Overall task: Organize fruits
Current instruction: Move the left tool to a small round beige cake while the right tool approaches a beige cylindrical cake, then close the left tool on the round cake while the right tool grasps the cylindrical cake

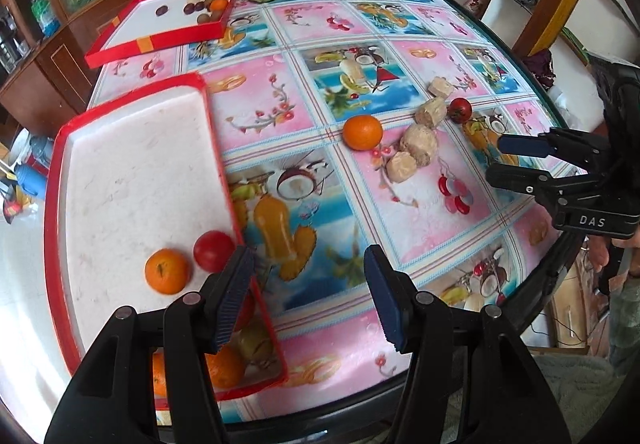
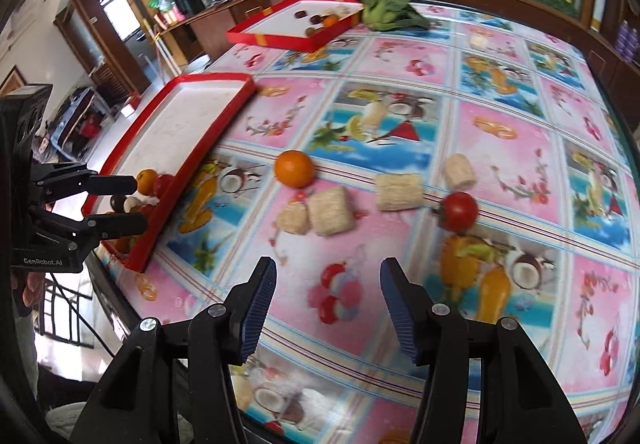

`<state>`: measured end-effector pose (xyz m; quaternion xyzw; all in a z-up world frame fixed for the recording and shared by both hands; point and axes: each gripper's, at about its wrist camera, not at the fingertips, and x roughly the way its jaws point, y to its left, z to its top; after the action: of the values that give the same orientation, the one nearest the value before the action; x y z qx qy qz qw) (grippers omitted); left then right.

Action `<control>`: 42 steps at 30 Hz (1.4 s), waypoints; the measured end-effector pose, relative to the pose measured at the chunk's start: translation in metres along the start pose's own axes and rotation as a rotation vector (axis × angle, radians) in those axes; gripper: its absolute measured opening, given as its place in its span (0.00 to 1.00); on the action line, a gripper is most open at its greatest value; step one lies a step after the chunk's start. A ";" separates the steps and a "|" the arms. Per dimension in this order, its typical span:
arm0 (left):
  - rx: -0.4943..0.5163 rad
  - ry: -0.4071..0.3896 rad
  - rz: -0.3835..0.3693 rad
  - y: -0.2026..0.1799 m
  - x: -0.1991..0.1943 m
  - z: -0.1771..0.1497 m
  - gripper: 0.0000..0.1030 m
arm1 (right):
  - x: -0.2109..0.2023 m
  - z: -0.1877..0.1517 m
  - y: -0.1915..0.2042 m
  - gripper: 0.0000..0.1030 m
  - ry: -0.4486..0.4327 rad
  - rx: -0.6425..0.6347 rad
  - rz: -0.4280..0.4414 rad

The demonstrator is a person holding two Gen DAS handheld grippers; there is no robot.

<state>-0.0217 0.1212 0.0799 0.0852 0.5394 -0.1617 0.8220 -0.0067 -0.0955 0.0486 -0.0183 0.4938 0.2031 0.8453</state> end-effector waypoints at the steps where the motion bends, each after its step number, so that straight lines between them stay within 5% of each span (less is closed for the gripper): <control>1: 0.003 -0.011 0.011 -0.004 0.002 0.002 0.55 | -0.002 -0.002 -0.005 0.54 -0.009 0.011 -0.007; 13: -0.069 -0.078 -0.048 -0.037 0.030 0.031 0.55 | -0.013 -0.030 -0.061 0.54 -0.072 0.175 -0.080; 23: 0.010 -0.040 0.000 -0.058 0.067 0.028 0.55 | -0.006 -0.021 -0.072 0.54 -0.078 0.153 -0.095; 28: 0.018 -0.039 -0.053 -0.064 0.075 0.035 0.55 | 0.006 -0.011 -0.072 0.54 -0.072 0.122 -0.106; 36: 0.062 -0.025 -0.035 -0.078 0.090 0.043 0.53 | 0.027 0.009 -0.079 0.54 -0.047 0.102 -0.119; 38: 0.066 -0.029 -0.039 -0.079 0.090 0.044 0.49 | 0.032 0.012 -0.079 0.54 -0.041 0.099 -0.121; 42: 0.056 -0.038 -0.038 -0.075 0.089 0.044 0.20 | 0.028 0.018 -0.068 0.53 -0.057 0.084 -0.085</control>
<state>0.0224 0.0220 0.0189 0.0948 0.5204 -0.1939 0.8262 0.0450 -0.1450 0.0225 0.0020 0.4765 0.1468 0.8668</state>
